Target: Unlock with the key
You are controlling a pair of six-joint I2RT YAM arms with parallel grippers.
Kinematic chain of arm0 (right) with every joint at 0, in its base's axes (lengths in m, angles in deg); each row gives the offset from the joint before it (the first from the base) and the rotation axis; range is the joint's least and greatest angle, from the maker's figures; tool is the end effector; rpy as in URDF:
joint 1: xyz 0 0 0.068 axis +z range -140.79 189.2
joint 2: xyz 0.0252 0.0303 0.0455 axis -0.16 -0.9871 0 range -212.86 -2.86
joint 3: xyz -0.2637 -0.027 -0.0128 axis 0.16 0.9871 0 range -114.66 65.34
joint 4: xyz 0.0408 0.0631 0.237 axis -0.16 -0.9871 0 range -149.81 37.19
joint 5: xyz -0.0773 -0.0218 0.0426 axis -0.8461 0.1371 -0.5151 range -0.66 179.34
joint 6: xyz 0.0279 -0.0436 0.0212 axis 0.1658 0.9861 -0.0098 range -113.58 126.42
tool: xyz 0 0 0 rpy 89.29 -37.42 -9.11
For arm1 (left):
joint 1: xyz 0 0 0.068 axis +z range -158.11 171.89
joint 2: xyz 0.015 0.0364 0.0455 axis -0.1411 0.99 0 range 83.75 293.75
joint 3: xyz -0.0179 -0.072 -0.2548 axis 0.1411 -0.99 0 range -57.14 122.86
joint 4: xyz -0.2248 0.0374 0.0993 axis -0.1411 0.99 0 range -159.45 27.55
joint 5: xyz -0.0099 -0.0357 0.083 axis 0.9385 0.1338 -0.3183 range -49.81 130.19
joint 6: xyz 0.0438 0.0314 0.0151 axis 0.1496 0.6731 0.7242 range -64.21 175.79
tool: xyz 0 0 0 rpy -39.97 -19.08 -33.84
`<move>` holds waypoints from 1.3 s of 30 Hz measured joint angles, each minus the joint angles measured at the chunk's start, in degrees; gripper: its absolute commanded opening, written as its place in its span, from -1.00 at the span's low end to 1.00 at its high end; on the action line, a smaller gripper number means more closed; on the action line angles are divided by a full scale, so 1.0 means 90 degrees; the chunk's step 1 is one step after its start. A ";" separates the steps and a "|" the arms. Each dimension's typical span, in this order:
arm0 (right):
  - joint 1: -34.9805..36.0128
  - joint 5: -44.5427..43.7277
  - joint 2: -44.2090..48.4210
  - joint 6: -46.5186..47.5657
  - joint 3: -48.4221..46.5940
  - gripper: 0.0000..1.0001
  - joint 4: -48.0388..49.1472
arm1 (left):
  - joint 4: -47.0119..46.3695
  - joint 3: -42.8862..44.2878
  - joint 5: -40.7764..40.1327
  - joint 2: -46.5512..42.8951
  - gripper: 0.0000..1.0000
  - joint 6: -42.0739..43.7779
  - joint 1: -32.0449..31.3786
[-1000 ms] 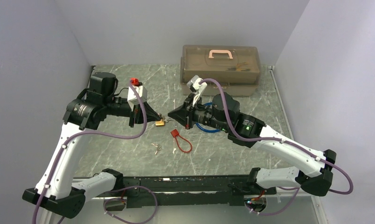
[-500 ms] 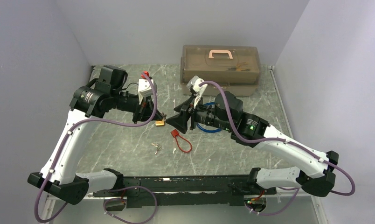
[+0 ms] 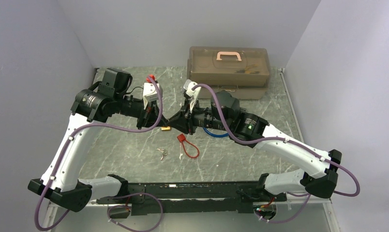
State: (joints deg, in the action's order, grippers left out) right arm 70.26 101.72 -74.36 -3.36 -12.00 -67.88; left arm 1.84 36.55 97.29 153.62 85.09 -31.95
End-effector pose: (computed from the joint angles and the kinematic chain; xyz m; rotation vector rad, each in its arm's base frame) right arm 0.1249 0.2428 0.4218 -0.9541 1.5939 1.0752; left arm 0.1544 -0.1038 0.4325 1.3570 1.7043 -1.1188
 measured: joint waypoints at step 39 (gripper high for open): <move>-0.0461 -0.2098 0.1532 -0.2373 0.3592 -1.00 0.6324 | -0.2919 -0.1576 0.0039 -0.1481 0.99 -0.2351 -0.0029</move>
State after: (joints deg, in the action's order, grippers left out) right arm 66.11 82.84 -60.57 -24.72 20.32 -10.97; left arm -24.43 22.37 97.64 140.28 63.93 -32.21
